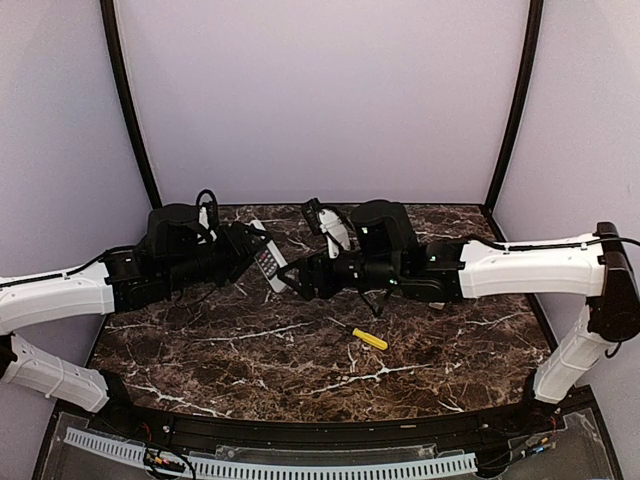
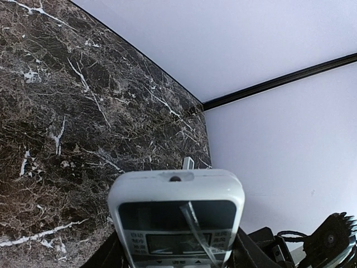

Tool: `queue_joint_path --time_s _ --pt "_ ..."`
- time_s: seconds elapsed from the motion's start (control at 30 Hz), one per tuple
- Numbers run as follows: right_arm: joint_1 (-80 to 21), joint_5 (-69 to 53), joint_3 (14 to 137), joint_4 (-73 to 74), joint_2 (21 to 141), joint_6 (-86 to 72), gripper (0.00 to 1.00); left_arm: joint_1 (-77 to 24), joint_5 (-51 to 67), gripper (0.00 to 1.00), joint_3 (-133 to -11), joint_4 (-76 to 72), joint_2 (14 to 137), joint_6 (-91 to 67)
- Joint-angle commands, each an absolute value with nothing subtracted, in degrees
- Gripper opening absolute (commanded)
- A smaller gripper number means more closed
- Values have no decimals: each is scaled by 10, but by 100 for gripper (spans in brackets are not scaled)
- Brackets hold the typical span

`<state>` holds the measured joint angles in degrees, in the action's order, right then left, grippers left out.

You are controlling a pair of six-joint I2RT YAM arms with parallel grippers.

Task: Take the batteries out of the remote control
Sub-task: Pass from the left arm to the right

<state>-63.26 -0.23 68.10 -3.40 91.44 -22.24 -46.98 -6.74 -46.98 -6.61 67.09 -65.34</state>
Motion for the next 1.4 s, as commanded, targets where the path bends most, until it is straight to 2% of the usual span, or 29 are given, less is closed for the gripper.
queue_joint_path --time_s 0.0,0.2,0.47,0.6,0.73,0.8,0.83,0.87,0.93,1.0,1.13,1.37 --pt "-638 -15 714 -33 942 -207 67 -466 -76 40 -474 -75 664 -647" --pt "-640 -12 737 -20 965 -197 57 -467 -78 40 -475 -72 665 -649" --pt "-642 -15 750 -22 982 -194 36 -467 -84 40 -476 -64 666 -648" --pt "-643 -12 756 -26 989 -197 22 -467 -86 40 -476 -60 665 -646" --pt "-643 -3 764 -18 997 -199 1 -467 -85 41 -478 -57 665 -642" --pt "-643 23 769 -10 1000 -202 0 -467 -88 47 -483 -44 662 -633" --pt "-643 35 769 -9 999 -202 0 -467 -91 56 -485 -37 660 -631" --pt "-643 43 768 -9 996 -202 0 -466 -91 61 -489 -25 655 -625" --pt "-643 63 767 -7 991 -191 0 -462 -90 82 -495 5 644 -617" --pt "-643 94 767 -2 987 -167 0 -454 -89 91 -506 53 629 -615" --pt "-643 159 760 18 979 -83 0 -418 -50 97 -535 145 598 -608" --pt "-646 183 721 -16 945 81 0 -360 89 99 -617 257 626 -630"
